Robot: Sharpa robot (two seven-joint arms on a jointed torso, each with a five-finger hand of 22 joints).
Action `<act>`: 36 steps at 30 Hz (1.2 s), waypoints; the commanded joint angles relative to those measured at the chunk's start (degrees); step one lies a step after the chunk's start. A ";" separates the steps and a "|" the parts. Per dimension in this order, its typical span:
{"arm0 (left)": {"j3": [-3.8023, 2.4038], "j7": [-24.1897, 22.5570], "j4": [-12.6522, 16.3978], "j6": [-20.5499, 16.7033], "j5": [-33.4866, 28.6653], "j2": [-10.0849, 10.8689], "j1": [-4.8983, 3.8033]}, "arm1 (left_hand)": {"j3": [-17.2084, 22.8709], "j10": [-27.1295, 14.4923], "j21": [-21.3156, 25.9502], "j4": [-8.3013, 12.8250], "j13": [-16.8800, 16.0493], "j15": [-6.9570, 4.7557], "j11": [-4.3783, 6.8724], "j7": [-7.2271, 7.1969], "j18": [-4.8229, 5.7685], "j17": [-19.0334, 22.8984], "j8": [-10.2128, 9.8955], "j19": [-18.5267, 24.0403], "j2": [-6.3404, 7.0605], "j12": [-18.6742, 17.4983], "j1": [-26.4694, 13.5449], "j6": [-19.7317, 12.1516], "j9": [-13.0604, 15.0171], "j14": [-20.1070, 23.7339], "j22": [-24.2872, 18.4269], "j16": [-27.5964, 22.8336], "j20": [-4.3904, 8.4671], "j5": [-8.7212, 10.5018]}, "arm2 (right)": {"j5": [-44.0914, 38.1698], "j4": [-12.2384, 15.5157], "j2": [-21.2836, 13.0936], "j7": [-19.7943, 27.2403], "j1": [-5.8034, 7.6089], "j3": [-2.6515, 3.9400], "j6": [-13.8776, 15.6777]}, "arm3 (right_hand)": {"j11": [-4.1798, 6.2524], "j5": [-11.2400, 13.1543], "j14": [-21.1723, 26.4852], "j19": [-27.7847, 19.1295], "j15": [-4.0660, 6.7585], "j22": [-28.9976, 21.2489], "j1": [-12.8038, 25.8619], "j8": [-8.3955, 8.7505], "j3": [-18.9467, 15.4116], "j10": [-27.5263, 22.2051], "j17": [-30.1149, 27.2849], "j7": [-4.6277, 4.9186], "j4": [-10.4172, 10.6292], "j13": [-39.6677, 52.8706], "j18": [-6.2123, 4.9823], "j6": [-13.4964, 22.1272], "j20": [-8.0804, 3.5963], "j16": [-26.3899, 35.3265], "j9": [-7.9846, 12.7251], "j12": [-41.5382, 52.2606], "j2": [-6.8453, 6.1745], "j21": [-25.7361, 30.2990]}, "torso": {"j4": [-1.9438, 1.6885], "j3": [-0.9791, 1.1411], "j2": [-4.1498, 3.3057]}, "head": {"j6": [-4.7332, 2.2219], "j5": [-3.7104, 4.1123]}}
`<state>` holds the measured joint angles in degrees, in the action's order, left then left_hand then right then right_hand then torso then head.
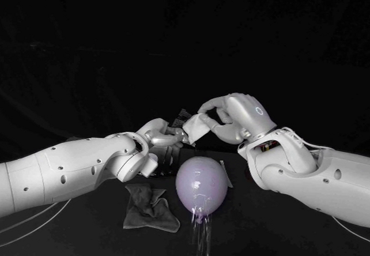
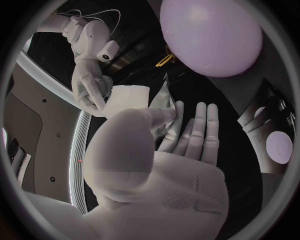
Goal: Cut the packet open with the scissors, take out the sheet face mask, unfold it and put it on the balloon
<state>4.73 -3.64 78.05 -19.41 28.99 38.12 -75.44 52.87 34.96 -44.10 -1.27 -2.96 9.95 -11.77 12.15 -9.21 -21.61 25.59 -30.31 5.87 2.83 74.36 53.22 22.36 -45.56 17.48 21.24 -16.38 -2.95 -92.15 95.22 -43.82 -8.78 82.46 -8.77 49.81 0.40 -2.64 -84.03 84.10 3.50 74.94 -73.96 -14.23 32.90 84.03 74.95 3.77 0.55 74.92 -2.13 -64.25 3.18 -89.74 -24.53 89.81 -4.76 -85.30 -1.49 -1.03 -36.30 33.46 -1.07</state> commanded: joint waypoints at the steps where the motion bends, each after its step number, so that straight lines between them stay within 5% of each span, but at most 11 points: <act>1: 0.04 1.09 0.97 3.06 -1.76 1.47 -0.04 | 0.29 0.63 -0.25 0.12 -0.04 -0.20 0.11 0.08 0.25 0.06 0.23 -0.26 0.09 0.14 0.22 0.48 0.08 0.08 0.09 0.29 -0.01 -0.23 | 8.28 0.13 -1.09 5.18 0.56 0.20 1.29 | 0.19 -0.16 -5.97 3.43 0.23 13.62 -0.49 -1.52 0.15 5.89 15.05 -0.23 -0.29 14.96 1.03 -0.29 -0.31 -0.26 -2.54 0.00 -0.09 -0.09 | 0.05 0.03 -0.02 | 0.34 -0.16; 11: 1.08 8.32 6.44 11.36 -9.88 10.26 -0.04 | 0.59 3.50 -0.33 0.00 -0.27 -0.32 0.22 0.09 0.11 0.17 0.47 -0.39 0.37 0.46 -0.11 0.71 0.06 -0.01 0.05 1.13 -0.02 -0.22 | 21.34 -1.50 -4.02 13.72 2.06 0.41 1.10 | 0.12 -0.16 -5.97 3.29 0.22 13.53 -0.61 -1.61 0.41 5.73 15.05 -0.11 -0.39 14.74 0.96 0.05 -0.39 -0.26 -2.67 -0.35 -0.04 0.19 | -0.06 0.07 0.03 | 2.02 -1.50; 20: 1.82 15.37 11.70 16.74 -14.50 18.58 -0.02 | 1.26 5.65 -0.40 0.07 -0.41 -0.45 0.38 -0.06 -0.04 0.35 0.73 -0.54 0.81 0.68 -0.48 1.05 0.02 0.05 -0.01 1.93 -0.03 -0.19 | 25.83 -3.56 -3.91 16.06 2.31 0.41 -0.67 | 0.10 -0.15 -5.97 3.24 0.22 13.50 -0.65 -1.64 0.47 5.69 15.05 -0.07 -0.41 14.68 0.94 0.13 -0.40 -0.26 -2.70 -0.45 -0.02 0.27 | -0.08 0.10 0.06 | 5.16 -3.65; 22: 2.32 16.44 12.93 17.23 -14.75 20.23 -0.02 | 1.36 5.91 -0.40 0.05 -0.42 -0.46 0.39 -0.08 -0.06 0.38 0.76 -0.56 0.88 0.70 -0.56 1.09 0.01 0.06 -0.02 2.04 -0.04 -0.19 | 26.21 -3.92 -3.72 16.21 2.33 0.41 -0.96 | 0.10 -0.15 -5.97 3.24 0.22 13.50 -0.65 -1.64 0.47 5.69 15.05 -0.07 -0.41 14.68 0.94 0.13 -0.40 -0.26 -2.70 -0.45 -0.02 0.27 | -0.10 0.08 0.09 | 6.12 -4.11; 30: 6.79 18.61 17.73 15.67 -13.88 26.66 0.08 | 1.91 6.69 -0.38 -0.24 -0.44 -0.53 0.46 -0.14 -0.17 0.54 0.86 -0.74 1.17 0.71 -1.02 1.28 -0.07 0.11 -0.12 2.58 -0.06 -0.13 | 26.74 -5.39 -2.90 16.17 2.35 0.35 -2.48 | 0.07 -0.15 -5.97 3.21 0.22 13.49 -0.67 -1.66 0.53 5.67 15.05 -0.04 -0.44 14.65 0.93 0.22 -0.42 -0.26 -2.74 -0.49 0.00 0.33 | -0.13 0.12 0.30 | 8.29 -5.63; 36: 7.88 18.19 19.80 12.89 -12.69 29.39 0.92 | 2.11 8.69 -0.33 -0.51 -0.60 -0.54 0.48 -0.12 -0.20 0.62 0.84 -0.81 1.29 0.89 -1.29 1.26 -0.14 0.15 -0.19 2.84 -0.07 -0.09 | 26.52 -6.02 -2.43 15.98 2.34 0.27 -3.34 | 0.07 -0.15 -5.97 3.21 0.22 13.49 -0.67 -1.66 0.53 5.67 15.05 -0.04 -0.44 14.65 0.93 0.22 -0.42 -0.26 -2.74 -0.49 0.00 0.33 | -0.29 0.07 0.34 | 9.07 -6.29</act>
<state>12.63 13.86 97.31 -5.00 15.88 67.19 -74.58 54.71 43.12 -44.32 -1.66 -3.49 9.74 -11.32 12.01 -9.20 -21.07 26.26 -30.74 6.82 3.49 73.41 54.24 22.30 -45.35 17.37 23.74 -16.38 -3.04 -65.89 89.31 -46.39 6.42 84.76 -8.53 48.25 0.39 -2.66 -84.01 83.97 3.47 74.94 -74.05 -15.54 33.21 84.02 74.95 3.58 0.23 74.92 -2.11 -63.73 3.10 -89.60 -24.54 89.35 -4.66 -85.08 -1.67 -0.94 -36.00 42.14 -6.99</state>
